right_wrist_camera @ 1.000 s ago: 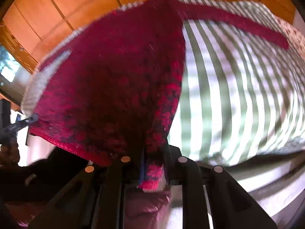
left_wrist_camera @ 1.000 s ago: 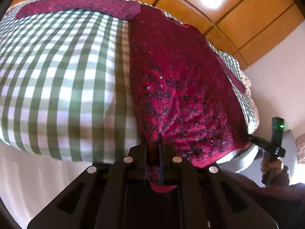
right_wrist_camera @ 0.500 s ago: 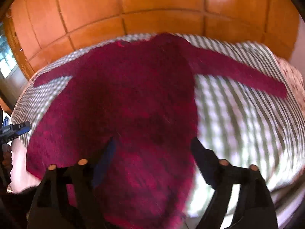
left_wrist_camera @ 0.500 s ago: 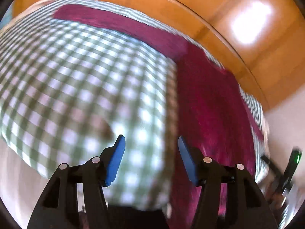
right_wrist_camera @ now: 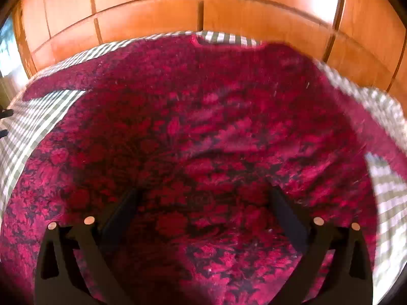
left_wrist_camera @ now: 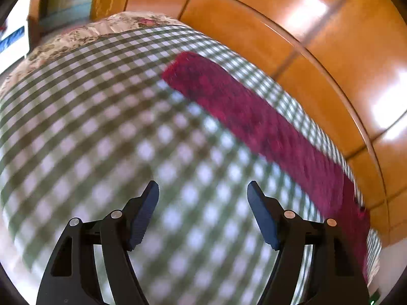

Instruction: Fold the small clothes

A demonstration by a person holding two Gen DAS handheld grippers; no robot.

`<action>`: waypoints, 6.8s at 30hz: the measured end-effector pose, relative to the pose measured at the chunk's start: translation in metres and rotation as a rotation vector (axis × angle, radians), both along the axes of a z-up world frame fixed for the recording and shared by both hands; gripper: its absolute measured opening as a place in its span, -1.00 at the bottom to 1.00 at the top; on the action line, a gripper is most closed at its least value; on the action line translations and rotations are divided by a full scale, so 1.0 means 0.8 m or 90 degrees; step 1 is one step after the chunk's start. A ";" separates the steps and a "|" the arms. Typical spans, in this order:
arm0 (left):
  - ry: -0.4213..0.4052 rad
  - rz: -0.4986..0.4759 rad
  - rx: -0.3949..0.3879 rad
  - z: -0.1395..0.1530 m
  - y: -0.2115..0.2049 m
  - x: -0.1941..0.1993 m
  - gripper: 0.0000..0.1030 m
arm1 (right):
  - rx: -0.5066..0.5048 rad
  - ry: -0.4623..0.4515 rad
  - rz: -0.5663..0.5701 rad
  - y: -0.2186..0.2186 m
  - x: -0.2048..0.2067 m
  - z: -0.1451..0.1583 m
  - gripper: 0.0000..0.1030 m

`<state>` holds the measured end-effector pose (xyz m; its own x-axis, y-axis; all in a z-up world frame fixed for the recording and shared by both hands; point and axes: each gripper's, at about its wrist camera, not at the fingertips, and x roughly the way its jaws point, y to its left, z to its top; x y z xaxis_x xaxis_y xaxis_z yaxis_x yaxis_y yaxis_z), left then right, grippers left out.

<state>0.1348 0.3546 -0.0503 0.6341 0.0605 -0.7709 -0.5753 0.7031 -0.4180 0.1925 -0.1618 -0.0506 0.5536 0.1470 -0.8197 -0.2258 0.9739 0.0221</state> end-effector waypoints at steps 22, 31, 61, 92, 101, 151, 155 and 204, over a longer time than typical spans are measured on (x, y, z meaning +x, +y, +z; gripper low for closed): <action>0.008 0.074 0.101 0.009 0.080 0.080 -0.82 | -0.018 -0.015 -0.003 0.007 0.001 -0.005 0.97; 0.083 0.136 0.148 0.000 0.049 0.053 -0.23 | -0.017 -0.019 -0.006 0.006 -0.001 -0.004 0.97; -0.047 -0.500 0.141 -0.021 -0.452 0.080 0.54 | 0.324 -0.011 -0.351 -0.319 -0.029 0.042 0.14; -0.040 -0.526 0.148 -0.028 -0.462 0.091 0.81 | 0.102 -0.020 -0.635 -0.568 0.062 0.024 -0.81; -0.040 -0.530 0.148 -0.027 -0.463 0.091 0.85 | 0.091 -0.126 -0.484 -0.467 0.088 0.114 -0.81; -0.062 -0.396 -0.052 0.038 -0.420 0.221 -0.81 | 0.774 -0.007 -0.330 -0.324 0.073 0.020 0.96; -0.059 -0.356 -0.009 0.043 -0.366 0.205 -0.82 | 0.765 0.006 -0.341 -0.332 0.083 0.004 0.96; -0.017 -0.366 0.161 -0.022 -0.380 0.231 -0.90 | 0.015 -0.049 -0.161 -0.140 0.194 -0.009 0.97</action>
<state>0.3193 0.0507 -0.0676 0.6379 -0.1171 -0.7612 -0.0675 0.9761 -0.2068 0.3478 -0.2736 -0.0579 0.6354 0.0149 -0.7720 0.0230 0.9990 0.0382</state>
